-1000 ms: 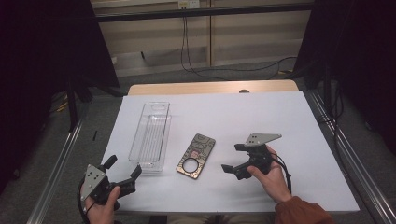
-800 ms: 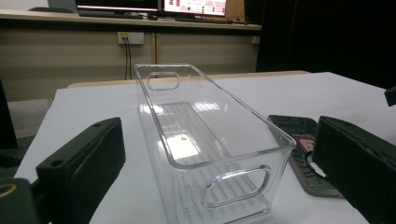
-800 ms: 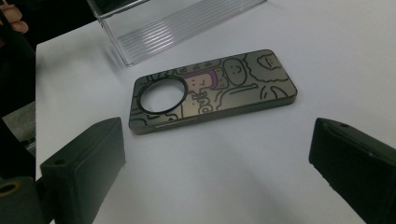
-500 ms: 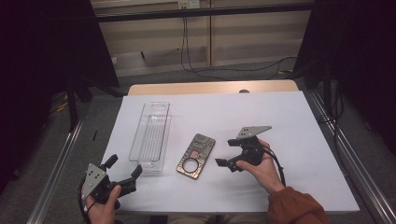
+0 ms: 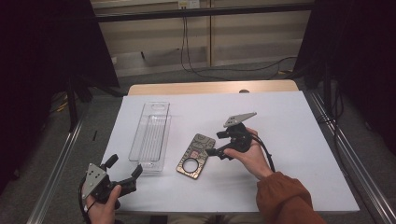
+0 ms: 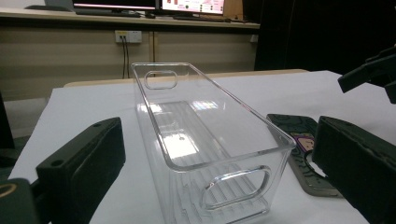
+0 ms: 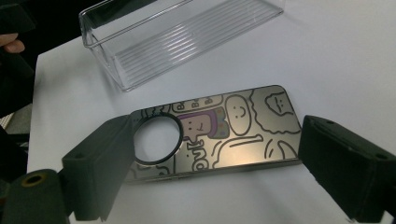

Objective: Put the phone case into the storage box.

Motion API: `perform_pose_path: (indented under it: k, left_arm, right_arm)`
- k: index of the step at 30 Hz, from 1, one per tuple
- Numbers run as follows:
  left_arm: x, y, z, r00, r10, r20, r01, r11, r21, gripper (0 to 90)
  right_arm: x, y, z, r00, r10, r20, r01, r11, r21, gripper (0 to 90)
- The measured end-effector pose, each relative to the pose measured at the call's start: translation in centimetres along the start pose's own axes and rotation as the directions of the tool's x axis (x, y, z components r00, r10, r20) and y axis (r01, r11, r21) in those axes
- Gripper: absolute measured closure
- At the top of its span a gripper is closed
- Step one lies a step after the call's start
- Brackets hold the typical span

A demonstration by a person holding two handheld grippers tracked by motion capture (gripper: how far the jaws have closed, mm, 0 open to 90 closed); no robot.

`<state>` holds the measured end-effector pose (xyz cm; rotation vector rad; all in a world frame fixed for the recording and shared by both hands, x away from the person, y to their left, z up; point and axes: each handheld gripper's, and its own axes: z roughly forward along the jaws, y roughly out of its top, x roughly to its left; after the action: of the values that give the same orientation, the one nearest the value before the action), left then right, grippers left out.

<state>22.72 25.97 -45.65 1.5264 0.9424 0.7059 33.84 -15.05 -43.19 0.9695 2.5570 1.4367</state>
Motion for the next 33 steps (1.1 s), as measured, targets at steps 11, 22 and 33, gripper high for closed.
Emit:
perform_pose_path:
  k: [11,22,33]
  left_arm:
    - [-0.1,0.0,0.0,1.0,-0.002,0.006,0.002,1.0,0.003,2.8]
    - [-0.1,0.0,0.1,1.0,-0.001,0.006,0.001,1.0,0.008,2.8]
    - [-0.1,0.0,0.0,1.0,-0.001,0.006,0.001,0.9999,0.01,2.8]
  right_arm:
    - [-0.8,1.6,1.8,0.9988,0.009,-0.048,-0.005,0.997,0.082,19.4]
    - [-1.6,3.2,2.6,0.9995,0.029,-0.014,-0.027,0.993,0.113,50.2]
    - [-1.9,4.7,3.9,0.9991,-0.022,-0.037,0.028,0.988,0.151,77.6]
